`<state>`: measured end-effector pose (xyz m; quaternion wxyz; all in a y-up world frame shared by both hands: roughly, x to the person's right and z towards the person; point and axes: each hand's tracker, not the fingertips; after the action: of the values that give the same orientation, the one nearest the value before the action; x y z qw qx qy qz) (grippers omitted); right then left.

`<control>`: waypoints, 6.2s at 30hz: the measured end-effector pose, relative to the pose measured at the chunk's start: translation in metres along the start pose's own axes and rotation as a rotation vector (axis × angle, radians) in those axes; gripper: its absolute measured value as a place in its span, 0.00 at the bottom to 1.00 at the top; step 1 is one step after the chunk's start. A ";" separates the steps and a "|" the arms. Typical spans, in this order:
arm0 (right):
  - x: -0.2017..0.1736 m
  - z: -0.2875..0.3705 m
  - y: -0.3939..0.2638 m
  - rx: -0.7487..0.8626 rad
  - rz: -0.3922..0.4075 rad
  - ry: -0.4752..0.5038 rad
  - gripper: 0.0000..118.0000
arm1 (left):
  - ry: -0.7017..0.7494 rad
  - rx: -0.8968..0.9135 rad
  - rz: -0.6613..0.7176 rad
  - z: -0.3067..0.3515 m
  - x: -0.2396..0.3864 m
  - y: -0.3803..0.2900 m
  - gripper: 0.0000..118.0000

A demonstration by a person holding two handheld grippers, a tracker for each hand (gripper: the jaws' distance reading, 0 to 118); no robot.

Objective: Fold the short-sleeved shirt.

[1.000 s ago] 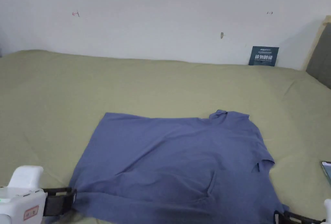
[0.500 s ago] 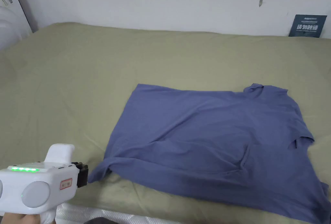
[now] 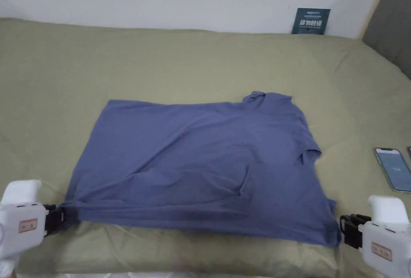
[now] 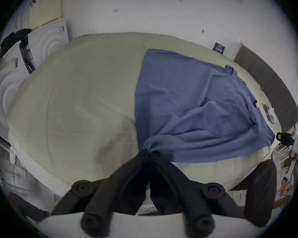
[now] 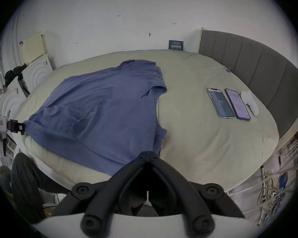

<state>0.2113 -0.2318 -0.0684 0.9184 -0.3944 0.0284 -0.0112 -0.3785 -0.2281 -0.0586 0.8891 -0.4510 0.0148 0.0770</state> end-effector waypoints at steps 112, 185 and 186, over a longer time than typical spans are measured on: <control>-0.004 0.001 -0.002 -0.158 -0.083 0.099 0.07 | 0.036 -0.125 -0.007 0.020 0.001 -0.017 0.08; 0.011 0.036 0.083 0.058 0.031 0.113 0.00 | -0.035 0.131 -0.110 0.052 -0.007 0.045 0.02; 0.011 0.041 0.072 0.052 0.033 0.117 0.00 | -0.036 0.141 -0.117 0.056 -0.010 0.032 0.02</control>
<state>0.2244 -0.1534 -0.0929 0.9252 -0.3684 0.0882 -0.0200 -0.3956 -0.1654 -0.0498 0.9216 -0.3861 -0.0224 0.0317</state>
